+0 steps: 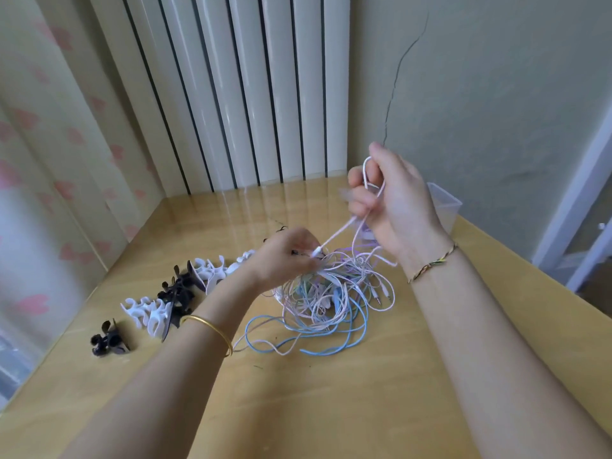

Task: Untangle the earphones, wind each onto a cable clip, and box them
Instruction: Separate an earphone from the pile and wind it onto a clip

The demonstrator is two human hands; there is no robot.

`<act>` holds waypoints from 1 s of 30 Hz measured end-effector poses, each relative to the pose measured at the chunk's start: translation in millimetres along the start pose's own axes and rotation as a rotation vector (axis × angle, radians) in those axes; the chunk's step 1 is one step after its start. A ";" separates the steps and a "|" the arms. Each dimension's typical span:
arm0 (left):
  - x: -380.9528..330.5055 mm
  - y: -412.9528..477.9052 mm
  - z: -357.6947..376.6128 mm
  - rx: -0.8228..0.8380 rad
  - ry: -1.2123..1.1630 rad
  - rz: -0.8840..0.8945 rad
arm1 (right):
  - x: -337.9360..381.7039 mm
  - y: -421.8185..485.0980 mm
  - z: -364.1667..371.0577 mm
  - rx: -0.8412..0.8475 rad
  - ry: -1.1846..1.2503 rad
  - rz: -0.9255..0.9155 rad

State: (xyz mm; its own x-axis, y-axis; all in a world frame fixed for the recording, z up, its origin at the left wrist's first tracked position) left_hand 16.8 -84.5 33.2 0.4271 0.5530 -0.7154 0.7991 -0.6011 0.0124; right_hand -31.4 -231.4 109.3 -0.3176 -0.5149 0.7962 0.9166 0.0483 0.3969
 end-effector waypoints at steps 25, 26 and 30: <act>18.2 -4.2 -20.8 -0.280 0.201 -0.140 | 7.8 16.2 -2.5 0.195 -0.825 -0.004; 20.0 -4.8 -22.6 -0.298 0.207 -0.146 | 8.4 17.3 -1.6 0.173 -0.797 -0.005; 13.9 -6.8 -30.3 -0.383 0.198 -0.116 | 9.1 24.8 -5.0 0.148 -0.873 0.085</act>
State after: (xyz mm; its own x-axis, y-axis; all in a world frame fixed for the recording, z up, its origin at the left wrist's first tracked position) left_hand 30.1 -55.2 44.4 0.3683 0.7266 -0.5800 0.9297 -0.2920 0.2246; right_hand -10.3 -239.2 124.2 -0.3774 0.3286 0.8658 0.9239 0.1977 0.3277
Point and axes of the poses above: each hand's wrist, its own y-axis towards the middle knuckle, its own z-axis out of the palm, x = y × z, the point moved 4 cm from there along y, towards the middle knuckle, and after that the axes turned 14 degrees about x, right-handed, at the moved point
